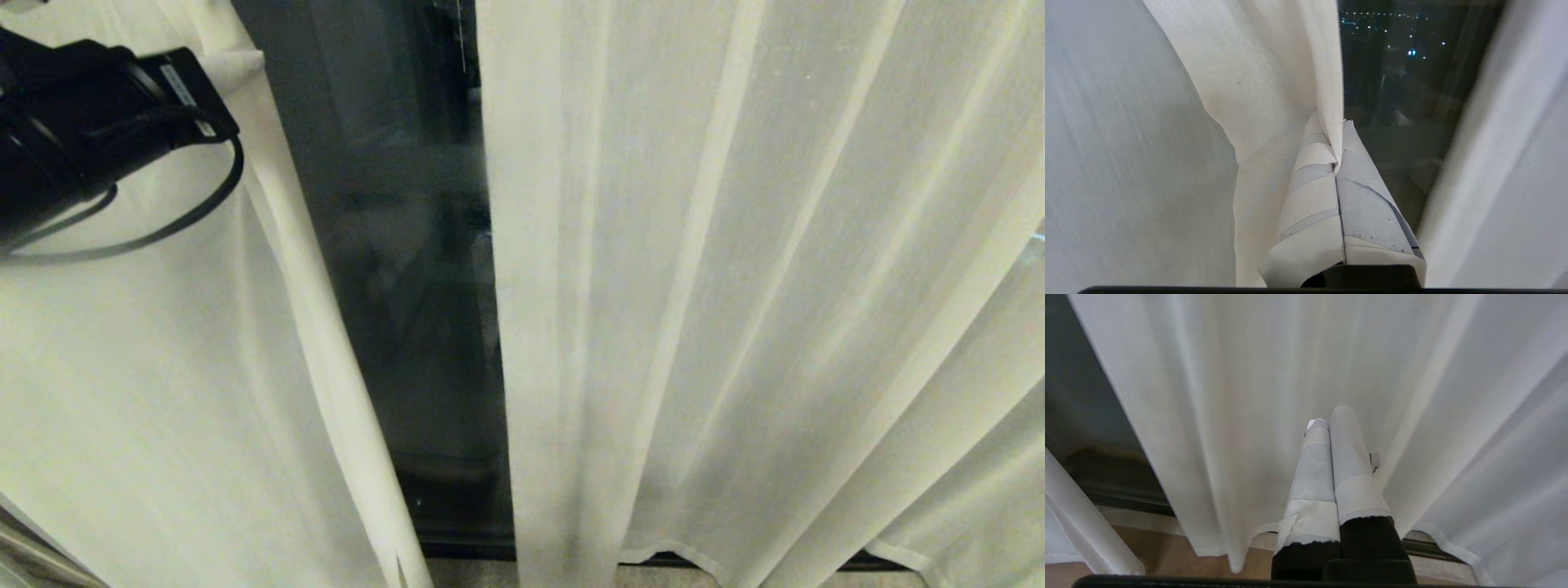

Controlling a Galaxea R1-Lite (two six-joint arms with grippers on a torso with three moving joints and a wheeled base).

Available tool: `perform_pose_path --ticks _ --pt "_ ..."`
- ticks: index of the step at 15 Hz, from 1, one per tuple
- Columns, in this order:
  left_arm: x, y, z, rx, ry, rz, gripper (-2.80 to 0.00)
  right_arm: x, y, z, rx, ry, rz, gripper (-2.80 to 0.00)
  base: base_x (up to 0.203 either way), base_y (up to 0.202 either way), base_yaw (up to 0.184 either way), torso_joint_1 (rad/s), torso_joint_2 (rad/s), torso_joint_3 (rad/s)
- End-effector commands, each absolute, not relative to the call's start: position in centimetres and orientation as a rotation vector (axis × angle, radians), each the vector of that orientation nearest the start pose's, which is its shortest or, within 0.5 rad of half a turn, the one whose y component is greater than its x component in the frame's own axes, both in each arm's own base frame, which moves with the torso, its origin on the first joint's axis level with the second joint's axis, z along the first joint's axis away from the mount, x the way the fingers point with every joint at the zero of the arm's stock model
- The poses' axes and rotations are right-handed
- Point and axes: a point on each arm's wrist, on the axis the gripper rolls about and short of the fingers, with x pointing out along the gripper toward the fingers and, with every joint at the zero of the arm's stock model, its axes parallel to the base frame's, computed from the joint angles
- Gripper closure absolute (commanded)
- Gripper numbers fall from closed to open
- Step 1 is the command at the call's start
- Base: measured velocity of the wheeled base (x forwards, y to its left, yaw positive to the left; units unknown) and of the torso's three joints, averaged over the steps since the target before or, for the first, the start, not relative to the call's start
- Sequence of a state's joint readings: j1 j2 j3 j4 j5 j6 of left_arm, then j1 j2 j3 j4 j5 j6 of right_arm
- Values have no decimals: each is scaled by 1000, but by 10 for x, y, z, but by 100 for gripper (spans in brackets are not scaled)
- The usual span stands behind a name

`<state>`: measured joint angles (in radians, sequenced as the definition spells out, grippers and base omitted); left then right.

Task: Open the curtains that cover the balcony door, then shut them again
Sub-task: Close the inner curtains on both sides

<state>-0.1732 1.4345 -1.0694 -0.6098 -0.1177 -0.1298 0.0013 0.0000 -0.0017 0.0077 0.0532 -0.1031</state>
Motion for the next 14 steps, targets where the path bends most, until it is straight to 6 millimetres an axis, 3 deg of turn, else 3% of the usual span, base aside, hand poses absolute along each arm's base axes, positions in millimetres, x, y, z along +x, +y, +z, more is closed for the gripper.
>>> perform_pose_path --ticks 1,14 --pt "247 -45 329 -138 -224 -301 0 -23 1 75 -104 5 57 0 0 -191 5 -2 -2 2" --pt "243 -46 331 -139 -232 -309 0 -23 1 75 -104 5 56 0 0 -188 3 3 2 3"
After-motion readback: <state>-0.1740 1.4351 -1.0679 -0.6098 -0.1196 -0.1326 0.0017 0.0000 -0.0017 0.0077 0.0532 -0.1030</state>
